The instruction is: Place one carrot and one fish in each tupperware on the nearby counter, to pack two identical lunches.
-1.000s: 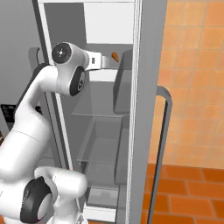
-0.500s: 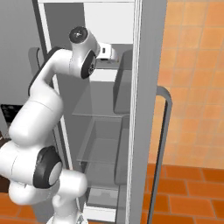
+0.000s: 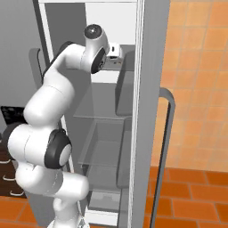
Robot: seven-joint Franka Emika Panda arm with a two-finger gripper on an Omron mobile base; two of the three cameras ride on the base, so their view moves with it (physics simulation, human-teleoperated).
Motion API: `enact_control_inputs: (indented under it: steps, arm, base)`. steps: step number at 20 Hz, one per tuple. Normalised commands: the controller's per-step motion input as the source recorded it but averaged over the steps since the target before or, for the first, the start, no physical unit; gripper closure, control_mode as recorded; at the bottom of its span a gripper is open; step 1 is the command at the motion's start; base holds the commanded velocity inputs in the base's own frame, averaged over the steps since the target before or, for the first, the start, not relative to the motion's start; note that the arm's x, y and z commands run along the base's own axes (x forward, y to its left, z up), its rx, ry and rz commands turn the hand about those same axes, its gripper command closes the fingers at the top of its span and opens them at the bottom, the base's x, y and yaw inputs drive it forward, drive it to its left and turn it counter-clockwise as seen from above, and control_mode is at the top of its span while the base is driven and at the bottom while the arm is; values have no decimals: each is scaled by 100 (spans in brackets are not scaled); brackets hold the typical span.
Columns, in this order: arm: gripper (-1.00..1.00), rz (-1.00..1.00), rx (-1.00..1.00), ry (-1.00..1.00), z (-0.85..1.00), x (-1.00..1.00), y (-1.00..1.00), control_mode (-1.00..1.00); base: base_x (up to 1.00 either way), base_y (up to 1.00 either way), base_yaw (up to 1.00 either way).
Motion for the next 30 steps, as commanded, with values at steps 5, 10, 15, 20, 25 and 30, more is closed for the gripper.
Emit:
enact_control_inputs:
  steps: [5, 10, 15, 20, 25, 30]
  arm:
    - [-100, 3, 0, -7, -23, 62, -9, -100]
    - [-100, 0, 0, 0, -2, 31, -23, -100]
    - [-100, 0, 0, 0, 0, 41, -13, -100]
    - [-100, 0, 0, 0, -2, 45, -14, -100]
    - [-100, 0, 0, 1, -17, 36, -9, -100]
    - [-100, 2, 0, 0, -23, 42, 0, -100]
  base:
    - [0, 0, 0]
    - [0, 0, 0]
    - [0, 0, 0]
    - [0, 0, 0]
    - [0, 0, 0]
    - [0, 0, 0]
